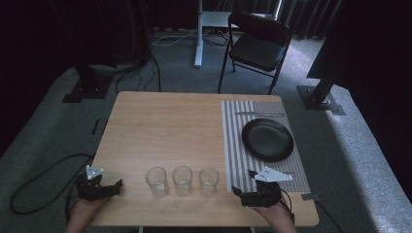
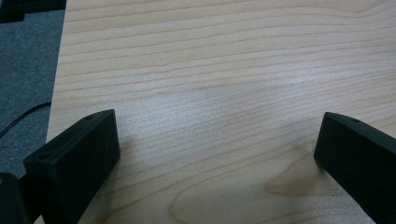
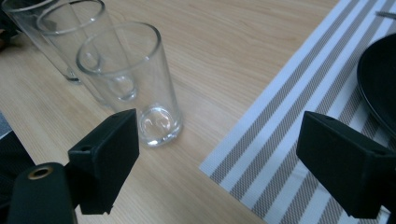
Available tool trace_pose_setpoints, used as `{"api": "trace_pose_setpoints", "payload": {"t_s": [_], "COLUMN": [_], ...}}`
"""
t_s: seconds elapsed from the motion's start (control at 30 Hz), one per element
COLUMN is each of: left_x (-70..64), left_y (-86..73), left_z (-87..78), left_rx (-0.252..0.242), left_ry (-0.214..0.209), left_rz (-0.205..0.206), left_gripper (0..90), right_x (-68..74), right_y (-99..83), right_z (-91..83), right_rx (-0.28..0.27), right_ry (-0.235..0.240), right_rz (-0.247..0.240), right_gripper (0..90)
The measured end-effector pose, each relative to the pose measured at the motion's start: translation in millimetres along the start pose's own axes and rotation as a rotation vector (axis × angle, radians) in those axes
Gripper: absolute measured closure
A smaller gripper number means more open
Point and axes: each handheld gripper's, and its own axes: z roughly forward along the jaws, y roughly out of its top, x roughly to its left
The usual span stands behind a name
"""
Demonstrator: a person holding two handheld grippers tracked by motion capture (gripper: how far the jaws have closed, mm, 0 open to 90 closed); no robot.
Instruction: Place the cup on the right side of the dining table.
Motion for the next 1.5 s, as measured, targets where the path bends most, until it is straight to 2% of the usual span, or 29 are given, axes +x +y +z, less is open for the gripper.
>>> {"api": "trace_pose_setpoints", "payload": {"t_s": [1.17,1.3,1.5], "left_x": [0.0,0.0,0.0], "left_y": [0.0,0.0,0.0], "left_z": [0.0,0.0,0.0], "left_rx": [0.000,0.000,0.000], "left_ry": [0.000,0.000,0.000], "left_rz": [0.000,0.000,0.000], "left_gripper": [0.5,0.5,0.6], "right_x": [23.3,27.1,31.7], "right_y": [37.5,41.1,44.7], "right_z": [15.6,17.7,21.8], "right_rx": [-0.029,-0.050,-0.041], "right_ry": [0.095,0.103,0.123], "right_rz": [-0.076,-0.077,-0.092], "right_gripper": [13.9,13.9,13.9]}}
